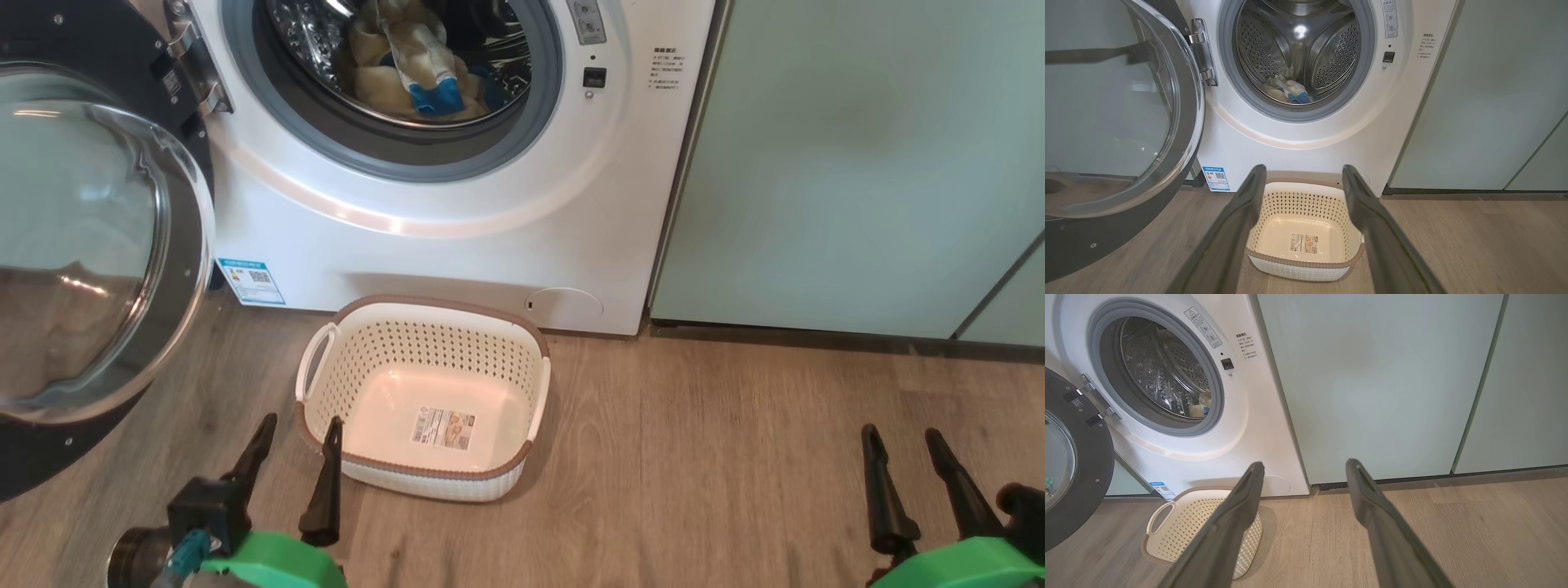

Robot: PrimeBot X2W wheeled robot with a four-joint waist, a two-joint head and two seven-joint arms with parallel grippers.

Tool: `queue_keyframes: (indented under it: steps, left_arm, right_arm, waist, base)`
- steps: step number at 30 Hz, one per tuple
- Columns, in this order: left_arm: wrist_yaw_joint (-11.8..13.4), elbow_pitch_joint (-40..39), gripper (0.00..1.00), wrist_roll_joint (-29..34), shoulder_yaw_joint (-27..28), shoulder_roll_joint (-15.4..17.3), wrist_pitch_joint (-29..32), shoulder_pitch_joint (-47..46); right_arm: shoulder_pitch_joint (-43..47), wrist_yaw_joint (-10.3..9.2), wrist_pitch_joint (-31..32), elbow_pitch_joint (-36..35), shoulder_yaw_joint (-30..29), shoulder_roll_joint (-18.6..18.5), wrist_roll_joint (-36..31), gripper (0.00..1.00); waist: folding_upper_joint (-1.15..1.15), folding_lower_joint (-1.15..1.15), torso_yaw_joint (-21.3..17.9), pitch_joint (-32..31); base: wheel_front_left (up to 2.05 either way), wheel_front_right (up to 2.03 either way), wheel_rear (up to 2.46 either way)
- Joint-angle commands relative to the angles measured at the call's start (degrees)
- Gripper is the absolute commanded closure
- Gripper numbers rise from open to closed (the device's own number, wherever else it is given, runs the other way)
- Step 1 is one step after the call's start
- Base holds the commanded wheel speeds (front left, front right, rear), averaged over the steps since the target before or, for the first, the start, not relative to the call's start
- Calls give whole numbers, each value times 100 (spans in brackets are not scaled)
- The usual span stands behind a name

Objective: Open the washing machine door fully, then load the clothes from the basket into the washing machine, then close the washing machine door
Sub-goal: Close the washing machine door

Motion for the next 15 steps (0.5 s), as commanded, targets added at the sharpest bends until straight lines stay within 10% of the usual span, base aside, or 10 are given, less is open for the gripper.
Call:
queue_keyframes:
  steps: [1,15]
  left_arm:
    - [16,-129,0,15,240,141,-38,-260]
    - [-76,-62,0,55,218,128,-58,-408]
  right_arm:
    - [-174,-16,2,-168,72,-75,26,0]
    - [-104,-16,-12,-212,-99,-75,4,0]
  waist:
    - [0,0,5,0]
    - [0,0,454,115]
  base:
    - [0,0,0]
    - [0,0,0]
